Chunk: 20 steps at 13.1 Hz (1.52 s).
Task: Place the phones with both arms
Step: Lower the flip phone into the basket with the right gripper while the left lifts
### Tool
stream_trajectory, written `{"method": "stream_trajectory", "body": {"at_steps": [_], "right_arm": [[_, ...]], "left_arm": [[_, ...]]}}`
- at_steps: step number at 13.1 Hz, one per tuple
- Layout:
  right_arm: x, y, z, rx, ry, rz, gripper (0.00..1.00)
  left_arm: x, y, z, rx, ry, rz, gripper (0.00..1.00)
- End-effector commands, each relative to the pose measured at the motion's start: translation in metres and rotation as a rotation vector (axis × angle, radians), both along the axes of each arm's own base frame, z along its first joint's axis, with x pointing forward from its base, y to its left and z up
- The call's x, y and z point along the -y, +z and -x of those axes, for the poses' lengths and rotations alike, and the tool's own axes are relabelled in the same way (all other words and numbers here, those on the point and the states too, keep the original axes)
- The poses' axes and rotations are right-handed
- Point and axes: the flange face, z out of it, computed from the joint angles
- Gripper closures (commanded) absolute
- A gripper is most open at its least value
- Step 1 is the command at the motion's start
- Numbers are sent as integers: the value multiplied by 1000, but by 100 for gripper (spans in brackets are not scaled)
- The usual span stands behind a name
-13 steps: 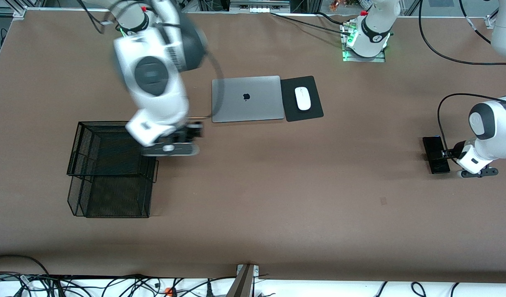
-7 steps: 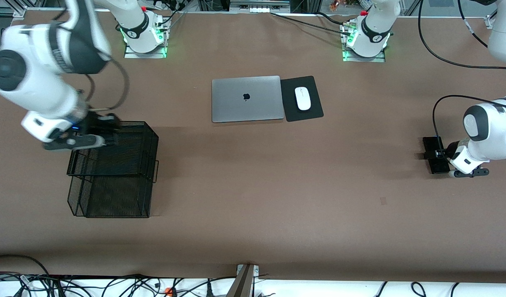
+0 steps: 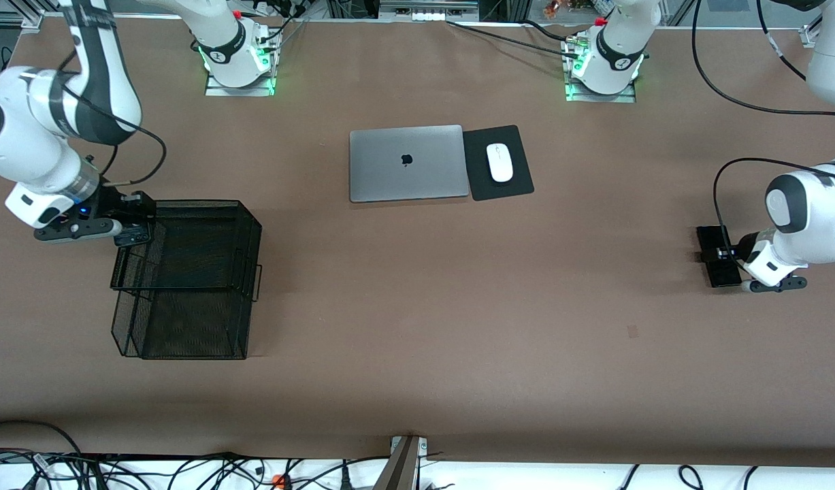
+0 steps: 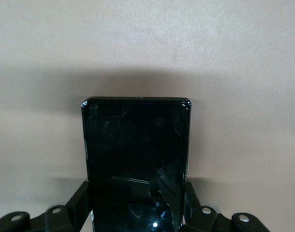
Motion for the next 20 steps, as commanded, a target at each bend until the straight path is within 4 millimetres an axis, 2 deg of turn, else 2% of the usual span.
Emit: {"method": "stream_trajectory", "body": {"at_steps": [1,2,3,6,7,8,9,10,12,13,16,17,18,20], "right_arm": [[9,-20,-9,17,-7,-22,100],[9,-28,-11,18,-14,-40,100],[9,-33,-15,20,-29,-53,100],[8,-37,-21,24,-54,-63,100],[6,-38,-25,23,-62,-60,80],[5,-36,-29,28,-70,-67,25],[4,-33,-33,40,-79,-79,0],[1,-27,-37,52,-79,-86,0],[-2,-13,-46,45,-102,-98,0],[-6,-5,-51,37,-116,-103,0],[-5,20,-61,12,-114,-123,0],[-5,31,-64,2,-120,-130,0],[-6,44,-67,-18,-125,-137,0],[-5,65,-72,-41,-147,-136,0]], "left_arm": [[2,10,-6,10,-35,5,92],[2,21,-10,7,-67,10,97],[5,38,-19,3,-79,13,97],[47,121,-67,-26,-141,52,97],[67,149,-80,-32,-169,65,97],[88,172,-92,-26,-199,71,97],[113,191,-101,-17,-237,70,97],[141,206,-109,-8,-272,70,97],[214,224,-120,9,-346,67,97],[269,226,-121,12,-380,61,97],[422,199,-110,30,-372,40,98],[463,185,-103,37,-335,33,99],[492,173,-98,53,-312,34,99],[535,152,-87,75,-302,51,99]]}}
